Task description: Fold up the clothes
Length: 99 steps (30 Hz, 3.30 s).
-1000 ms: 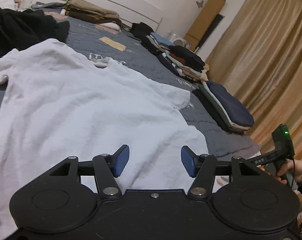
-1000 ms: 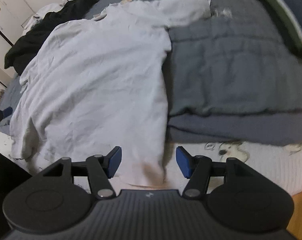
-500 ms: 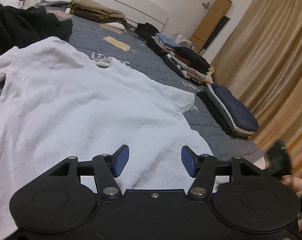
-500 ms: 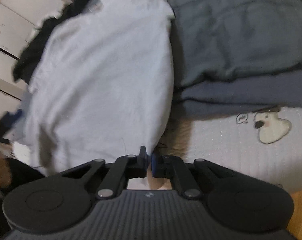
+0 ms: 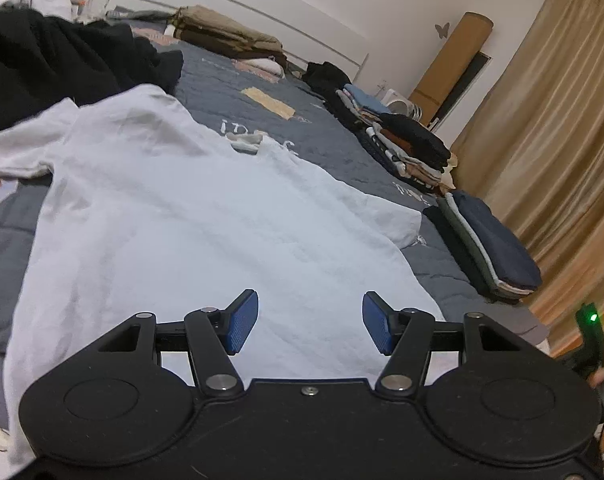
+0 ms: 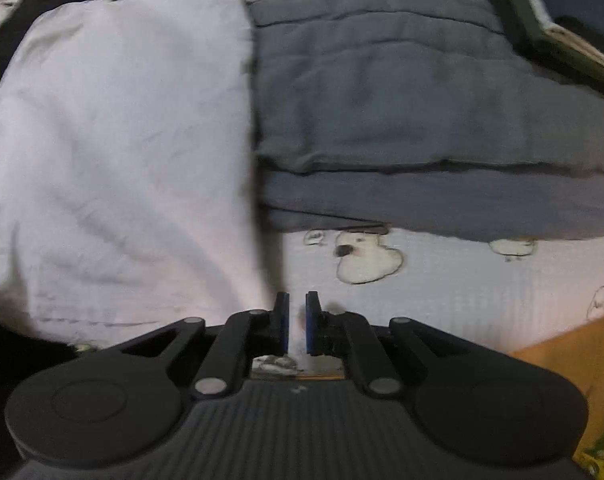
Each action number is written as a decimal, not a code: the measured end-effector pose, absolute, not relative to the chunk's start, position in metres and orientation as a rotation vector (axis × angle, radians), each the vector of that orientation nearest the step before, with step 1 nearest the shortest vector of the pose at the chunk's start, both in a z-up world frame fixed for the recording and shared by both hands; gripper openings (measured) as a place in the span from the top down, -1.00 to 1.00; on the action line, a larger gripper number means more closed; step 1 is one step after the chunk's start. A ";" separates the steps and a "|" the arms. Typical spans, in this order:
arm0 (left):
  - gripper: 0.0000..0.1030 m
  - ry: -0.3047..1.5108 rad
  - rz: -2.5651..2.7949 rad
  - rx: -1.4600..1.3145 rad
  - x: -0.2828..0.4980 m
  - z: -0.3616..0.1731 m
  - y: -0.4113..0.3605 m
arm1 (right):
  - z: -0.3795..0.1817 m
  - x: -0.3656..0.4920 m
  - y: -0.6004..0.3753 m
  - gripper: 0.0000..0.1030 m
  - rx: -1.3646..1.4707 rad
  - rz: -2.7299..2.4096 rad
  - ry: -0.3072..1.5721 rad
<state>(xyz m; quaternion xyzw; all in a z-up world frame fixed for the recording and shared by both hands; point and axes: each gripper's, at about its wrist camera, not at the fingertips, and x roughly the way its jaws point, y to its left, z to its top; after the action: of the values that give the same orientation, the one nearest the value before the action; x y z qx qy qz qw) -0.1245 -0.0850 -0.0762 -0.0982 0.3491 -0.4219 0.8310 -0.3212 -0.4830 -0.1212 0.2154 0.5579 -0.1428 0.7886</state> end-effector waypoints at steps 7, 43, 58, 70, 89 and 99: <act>-0.23 0.719 -0.857 -0.194 -0.123 -0.075 -0.082 | -0.060 -0.307 -0.457 0.10 0.564 -0.214 0.754; -0.32 0.837 -0.268 -0.588 0.097 -0.118 0.033 | -0.081 -0.040 -0.340 -0.07 0.602 0.086 0.556; -0.13 0.861 -0.165 -0.779 0.127 -0.153 0.019 | -0.093 -0.027 -0.325 -0.08 0.608 0.130 0.594; 0.87 0.658 -0.105 -0.575 0.080 -0.097 0.030 | -0.095 -0.027 -0.332 -0.08 0.635 0.133 0.591; -0.13 0.693 -0.390 0.005 0.195 -0.086 -0.033 | -0.092 -0.022 -0.344 -0.08 0.656 0.127 0.590; 0.88 0.820 -0.397 -0.071 0.242 -0.132 -0.035 | -0.105 -0.014 -0.342 -0.08 0.654 0.142 0.640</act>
<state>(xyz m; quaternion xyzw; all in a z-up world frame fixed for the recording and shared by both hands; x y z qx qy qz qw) 0.2423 -0.0353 -0.1317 -0.0344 0.3960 -0.1916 0.8974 -0.0137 -0.3416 -0.1045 0.3153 0.3087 0.0687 0.8948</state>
